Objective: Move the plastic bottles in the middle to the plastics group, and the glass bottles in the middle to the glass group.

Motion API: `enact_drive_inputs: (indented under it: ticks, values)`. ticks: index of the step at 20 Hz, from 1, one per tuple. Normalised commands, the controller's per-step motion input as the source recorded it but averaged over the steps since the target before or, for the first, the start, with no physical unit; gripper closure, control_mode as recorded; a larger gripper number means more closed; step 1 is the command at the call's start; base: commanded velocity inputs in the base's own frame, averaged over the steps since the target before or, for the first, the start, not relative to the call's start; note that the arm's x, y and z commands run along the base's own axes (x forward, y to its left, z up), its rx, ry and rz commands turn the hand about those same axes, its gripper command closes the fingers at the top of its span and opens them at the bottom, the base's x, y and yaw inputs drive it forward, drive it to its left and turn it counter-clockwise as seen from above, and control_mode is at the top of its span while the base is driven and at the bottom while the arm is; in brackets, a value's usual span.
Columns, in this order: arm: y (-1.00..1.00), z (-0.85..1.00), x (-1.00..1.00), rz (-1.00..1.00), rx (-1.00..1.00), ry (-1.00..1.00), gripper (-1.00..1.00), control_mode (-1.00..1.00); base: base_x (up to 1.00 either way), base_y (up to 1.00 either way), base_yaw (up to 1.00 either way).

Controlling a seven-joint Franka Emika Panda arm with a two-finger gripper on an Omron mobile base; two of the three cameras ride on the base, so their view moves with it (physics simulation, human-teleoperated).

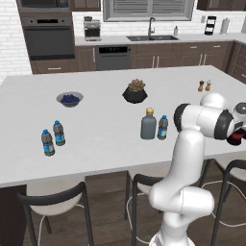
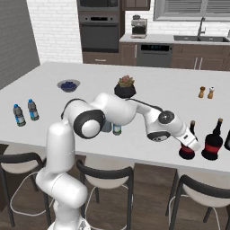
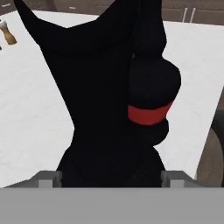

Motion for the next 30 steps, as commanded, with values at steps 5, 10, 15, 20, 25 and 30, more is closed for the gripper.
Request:
enact_drive_inputs:
  ticks: [5,10,15,20,25,30]
  values:
    - [0.0,0.0,0.2,0.0,0.0,0.0,1.0,-1.0,0.0,0.0,0.0]
    - [0.0,0.0,0.26,0.0,0.0,0.0,1.0,-1.0,0.0,0.0,0.0]
    - [-0.02,0.0,0.23,0.0,0.0,0.0,1.0,-1.0,0.0,0.0,0.0]
    - [-0.21,0.0,0.01,-0.03,0.04,-0.06,1.0,-1.0,0.0,0.0,0.0]
    - [-0.13,0.0,0.0,-0.02,0.09,-0.1,1.0,-1.0,0.0,0.0,0.0]
    - [0.0,0.0,0.0,0.0,0.02,-0.05,1.0,-1.0,0.0,0.0,0.0]
